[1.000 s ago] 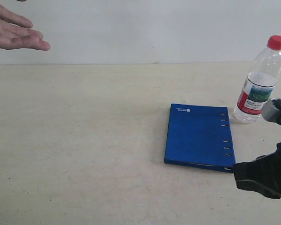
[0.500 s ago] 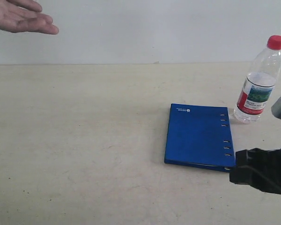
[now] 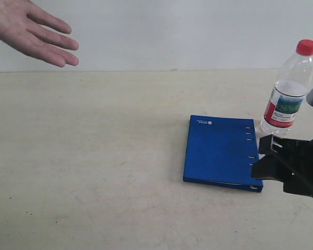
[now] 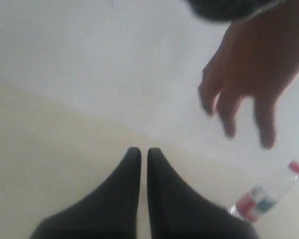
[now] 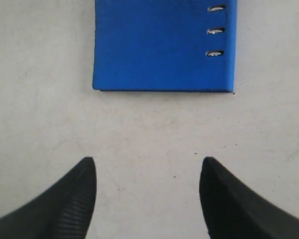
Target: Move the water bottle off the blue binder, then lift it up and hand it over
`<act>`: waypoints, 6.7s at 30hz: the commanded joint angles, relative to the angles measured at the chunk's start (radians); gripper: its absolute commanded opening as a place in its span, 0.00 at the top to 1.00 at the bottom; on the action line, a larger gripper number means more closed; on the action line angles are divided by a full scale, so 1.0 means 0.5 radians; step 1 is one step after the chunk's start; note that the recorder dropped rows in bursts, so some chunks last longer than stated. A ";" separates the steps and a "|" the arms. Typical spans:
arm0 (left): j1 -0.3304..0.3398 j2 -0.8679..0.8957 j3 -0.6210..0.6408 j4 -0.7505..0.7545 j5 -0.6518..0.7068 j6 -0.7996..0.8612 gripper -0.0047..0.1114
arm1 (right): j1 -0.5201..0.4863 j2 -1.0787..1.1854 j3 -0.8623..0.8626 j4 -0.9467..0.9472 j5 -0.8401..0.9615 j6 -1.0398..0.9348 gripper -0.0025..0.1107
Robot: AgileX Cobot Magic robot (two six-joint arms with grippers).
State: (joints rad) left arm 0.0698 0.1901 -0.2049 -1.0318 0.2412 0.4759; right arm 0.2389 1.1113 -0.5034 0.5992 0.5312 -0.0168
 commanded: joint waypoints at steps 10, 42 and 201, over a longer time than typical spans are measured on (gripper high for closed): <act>-0.149 2.120 -0.255 -1.425 0.740 2.183 0.92 | -0.185 0.731 -0.256 -0.208 0.318 -0.218 0.50; -0.707 3.826 -1.711 -1.425 0.979 1.729 0.37 | -0.559 1.576 -0.857 0.787 0.224 -1.375 0.51; 0.301 4.029 -2.332 -0.962 1.960 1.768 0.92 | -0.179 2.132 -1.291 1.624 1.380 -2.916 0.98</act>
State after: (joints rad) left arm 0.2053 2.2404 -1.3676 -1.5389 1.2070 1.3026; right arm 0.1314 2.2286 -1.1481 1.5303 1.2223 -1.4566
